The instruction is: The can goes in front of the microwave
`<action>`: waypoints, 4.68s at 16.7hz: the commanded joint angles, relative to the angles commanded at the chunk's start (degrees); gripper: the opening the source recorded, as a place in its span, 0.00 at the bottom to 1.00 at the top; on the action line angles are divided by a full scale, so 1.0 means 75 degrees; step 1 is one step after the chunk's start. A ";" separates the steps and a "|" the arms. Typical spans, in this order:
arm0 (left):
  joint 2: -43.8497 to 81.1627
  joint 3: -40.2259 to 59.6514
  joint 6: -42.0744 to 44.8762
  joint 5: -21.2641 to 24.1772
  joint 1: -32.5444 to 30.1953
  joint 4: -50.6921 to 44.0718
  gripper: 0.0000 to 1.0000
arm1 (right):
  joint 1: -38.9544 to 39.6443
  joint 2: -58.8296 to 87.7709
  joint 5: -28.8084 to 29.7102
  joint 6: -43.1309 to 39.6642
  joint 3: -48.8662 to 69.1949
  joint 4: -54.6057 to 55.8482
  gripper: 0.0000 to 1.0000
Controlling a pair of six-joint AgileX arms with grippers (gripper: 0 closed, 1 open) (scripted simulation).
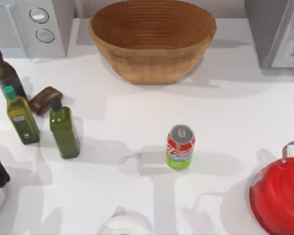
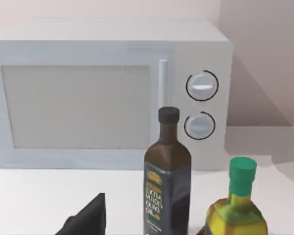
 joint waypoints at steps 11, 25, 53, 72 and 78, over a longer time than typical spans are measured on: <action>0.3105 0.2980 0.0035 -0.0092 -0.0943 -0.2005 1.00 | 0.0000 0.0000 0.0000 0.0000 0.0000 0.0000 1.00; 1.3285 1.2311 -0.0015 -0.0122 -0.4493 -0.8359 1.00 | 0.0000 0.0000 0.0000 0.0000 0.0000 0.0000 1.00; 1.7793 1.4970 -0.0090 0.0044 -0.6327 -0.9188 1.00 | 0.0000 0.0000 0.0000 0.0000 0.0000 0.0000 1.00; 1.7793 1.4970 -0.0090 0.0044 -0.6327 -0.9188 0.00 | 0.0000 0.0000 0.0000 0.0000 0.0000 0.0000 1.00; 1.7786 1.5091 -0.0077 0.0046 -0.6330 -0.9326 0.00 | 0.0000 0.0000 0.0000 0.0000 0.0000 0.0000 1.00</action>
